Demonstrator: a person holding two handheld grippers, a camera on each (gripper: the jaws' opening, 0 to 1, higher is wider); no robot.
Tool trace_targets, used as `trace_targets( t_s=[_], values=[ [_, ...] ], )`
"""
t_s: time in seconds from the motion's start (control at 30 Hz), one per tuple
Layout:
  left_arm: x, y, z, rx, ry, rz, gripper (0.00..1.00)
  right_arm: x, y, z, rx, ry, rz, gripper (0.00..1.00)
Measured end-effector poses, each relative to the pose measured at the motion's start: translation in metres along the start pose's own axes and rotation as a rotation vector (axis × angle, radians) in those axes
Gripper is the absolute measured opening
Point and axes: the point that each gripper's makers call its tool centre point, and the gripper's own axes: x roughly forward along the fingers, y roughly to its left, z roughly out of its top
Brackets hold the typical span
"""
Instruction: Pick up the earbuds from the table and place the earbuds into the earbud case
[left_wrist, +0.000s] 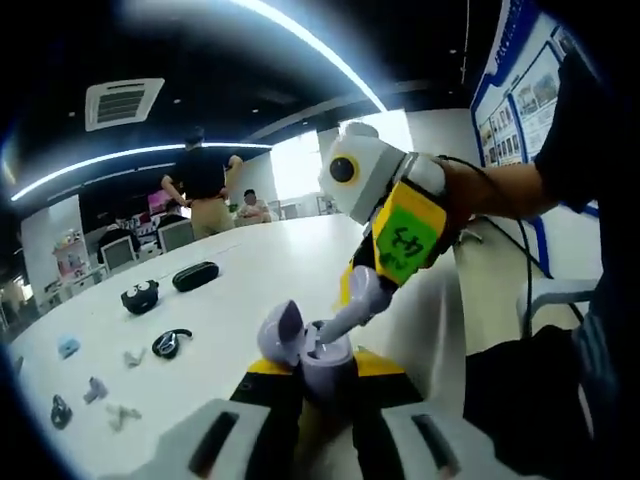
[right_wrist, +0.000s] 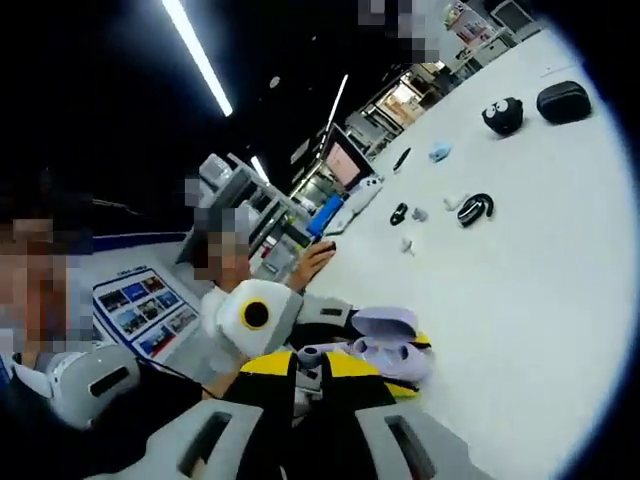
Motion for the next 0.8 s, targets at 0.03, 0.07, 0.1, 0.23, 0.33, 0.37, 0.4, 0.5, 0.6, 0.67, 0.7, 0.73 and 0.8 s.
trace_targets(
  t_s=[0.03,0.07,0.1,0.23,0.33,0.37,0.4,0.5,0.6,0.67,0.7,0.73,0.8],
  values=[
    [0.0000,-0.0002,0.0001,0.004,0.000,0.000,0.19,0.0007,-0.0003,-0.0005,0.007,0.002,0.002,0.10],
    [0.0000,-0.0005,0.0002,0.008,0.000,0.000,0.19,0.0015,-0.0005,-0.0010,0.014,0.003,0.004,0.10],
    [0.0000,-0.0006,0.0003,0.010,-0.001,0.000,0.19,0.0022,-0.0009,-0.0016,0.021,0.007,0.003,0.10],
    [-0.0001,-0.0007,0.0003,0.013,-0.002,-0.002,0.19,0.0041,-0.0018,-0.0026,0.070,0.012,0.014,0.10],
    [-0.0003,-0.0008,0.0003,0.014,-0.002,-0.003,0.19,0.0047,-0.0044,-0.0024,0.095,0.012,0.013,0.10],
    [-0.0004,-0.0008,0.0002,0.013,-0.002,-0.004,0.19,0.0046,-0.0056,-0.0024,0.105,0.012,0.012,0.10],
    [-0.0004,-0.0009,0.0001,0.013,-0.002,-0.006,0.19,0.0043,-0.0068,-0.0023,0.118,0.009,0.009,0.10],
    [-0.0006,-0.0008,-0.0001,0.008,-0.002,-0.009,0.19,0.0035,-0.0074,0.0004,0.165,-0.004,0.023,0.10],
    [-0.0006,-0.0006,-0.0002,0.003,-0.001,-0.012,0.19,0.0032,-0.0076,0.0013,0.189,-0.010,0.031,0.10],
    [-0.0006,-0.0005,-0.0003,0.001,-0.001,-0.012,0.19,0.0029,-0.0080,0.0028,0.201,-0.017,0.032,0.10],
    [-0.0006,-0.0004,-0.0003,0.000,-0.001,-0.012,0.19,0.0026,-0.0086,0.0040,0.210,-0.022,0.032,0.10],
    [-0.0005,-0.0004,-0.0004,0.000,0.000,-0.012,0.19,0.0025,-0.0089,0.0048,0.224,-0.029,0.031,0.10],
    [-0.0005,-0.0002,-0.0004,-0.001,0.000,-0.011,0.19,0.0022,-0.0089,0.0054,0.239,-0.036,0.029,0.10]
  ],
)
